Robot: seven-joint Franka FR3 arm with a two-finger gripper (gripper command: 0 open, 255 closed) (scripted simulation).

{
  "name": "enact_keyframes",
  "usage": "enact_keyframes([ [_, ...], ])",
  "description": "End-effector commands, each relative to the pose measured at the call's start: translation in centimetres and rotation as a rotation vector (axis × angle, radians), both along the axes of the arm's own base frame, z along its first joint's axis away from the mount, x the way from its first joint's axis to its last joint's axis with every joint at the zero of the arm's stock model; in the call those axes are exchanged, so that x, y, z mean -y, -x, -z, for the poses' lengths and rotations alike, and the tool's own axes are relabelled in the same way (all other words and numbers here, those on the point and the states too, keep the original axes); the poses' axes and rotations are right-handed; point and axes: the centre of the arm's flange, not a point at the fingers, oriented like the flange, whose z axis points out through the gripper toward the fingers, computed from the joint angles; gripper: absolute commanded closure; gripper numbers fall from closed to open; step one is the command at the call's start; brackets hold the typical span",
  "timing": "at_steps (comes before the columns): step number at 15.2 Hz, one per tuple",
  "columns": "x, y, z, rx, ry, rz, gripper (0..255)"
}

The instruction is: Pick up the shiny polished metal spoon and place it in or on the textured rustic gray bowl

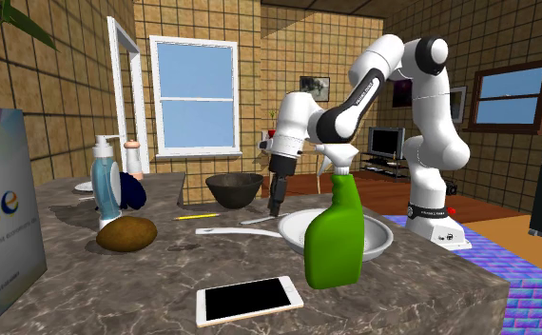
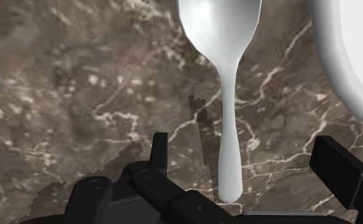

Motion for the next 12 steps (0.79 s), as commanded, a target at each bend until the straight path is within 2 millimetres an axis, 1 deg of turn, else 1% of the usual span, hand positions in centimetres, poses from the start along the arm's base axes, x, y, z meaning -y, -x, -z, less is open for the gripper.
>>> enact_keyframes([
  [1, -0.04, -0.15, 0.78, 0.0, 0.0, 0.0, 0],
  [8, -0.03, -0.16, 0.77, 0.0, 0.0, 0.0, 0],
  [9, -0.03, -0.16, 0.77, 0.0, 0.0, 0.0, 255],
  [12, -0.03, -0.16, 0.77, 0.0, 0.0, 0.0, 255],
])
